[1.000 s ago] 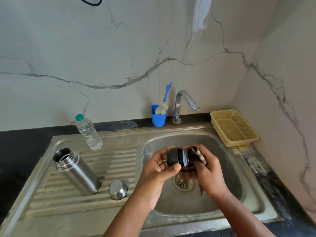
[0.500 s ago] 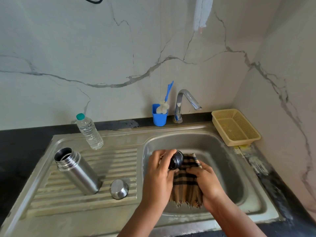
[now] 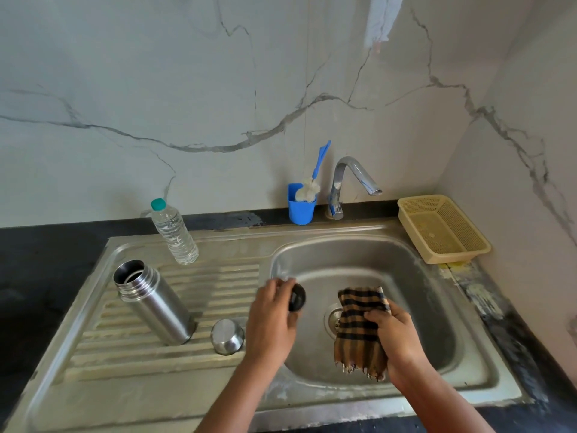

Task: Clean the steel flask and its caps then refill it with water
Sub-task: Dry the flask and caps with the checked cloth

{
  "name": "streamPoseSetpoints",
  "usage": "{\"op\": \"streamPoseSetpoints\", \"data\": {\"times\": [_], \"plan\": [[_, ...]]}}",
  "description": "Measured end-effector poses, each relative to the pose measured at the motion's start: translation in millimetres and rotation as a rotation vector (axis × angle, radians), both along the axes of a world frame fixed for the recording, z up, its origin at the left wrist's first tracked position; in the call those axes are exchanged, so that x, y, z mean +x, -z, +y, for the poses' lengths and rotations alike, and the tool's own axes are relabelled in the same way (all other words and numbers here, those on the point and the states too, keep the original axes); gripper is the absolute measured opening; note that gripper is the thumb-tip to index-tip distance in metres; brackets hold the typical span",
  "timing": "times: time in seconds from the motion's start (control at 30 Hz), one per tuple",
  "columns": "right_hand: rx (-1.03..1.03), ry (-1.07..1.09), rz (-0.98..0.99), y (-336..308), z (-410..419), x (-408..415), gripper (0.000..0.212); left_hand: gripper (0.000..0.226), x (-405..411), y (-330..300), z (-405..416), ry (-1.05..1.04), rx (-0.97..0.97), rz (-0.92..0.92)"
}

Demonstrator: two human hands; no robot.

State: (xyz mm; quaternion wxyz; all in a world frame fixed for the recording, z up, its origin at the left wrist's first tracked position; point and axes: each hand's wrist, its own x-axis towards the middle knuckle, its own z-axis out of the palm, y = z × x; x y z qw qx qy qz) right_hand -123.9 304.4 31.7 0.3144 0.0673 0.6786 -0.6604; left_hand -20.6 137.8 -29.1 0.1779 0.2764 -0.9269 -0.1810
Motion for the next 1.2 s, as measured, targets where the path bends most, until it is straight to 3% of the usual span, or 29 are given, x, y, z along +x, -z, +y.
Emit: {"op": "streamPoseSetpoints", "data": {"times": [0.2, 0.33, 0.53, 0.83, 0.97, 1.1, 1.2], "plan": [[0.023, 0.007, -0.02, 7, 2, 1, 0.032, 0.055, 23, -6, -96, -0.367, 0.148, -0.209], [0.047, 0.005, -0.039, 12, 1, 4, 0.03, 0.054, 31, 16, -117, -0.373, 0.264, -0.33], [0.061, -0.005, -0.045, 16, 0, 6, 0.03, 0.054, 28, 29, -115, -0.421, 0.274, -0.312], [0.085, 0.006, -0.063, 26, 3, 1, 0.027, 0.089, 43, 13, -85, -0.479, 0.294, -0.272], [0.104, 0.001, -0.062, 31, 3, 0, 0.026, 0.097, 53, 21, -61, -0.475, 0.241, -0.466], [0.113, -0.019, -0.079, 37, -1, 1, 0.025, 0.08, 58, 25, -54, -0.487, 0.247, -0.506], [0.11, -0.032, -0.078, 37, -2, 1, 0.025, 0.061, 56, 17, -52, -0.514, 0.31, -0.421]]}}
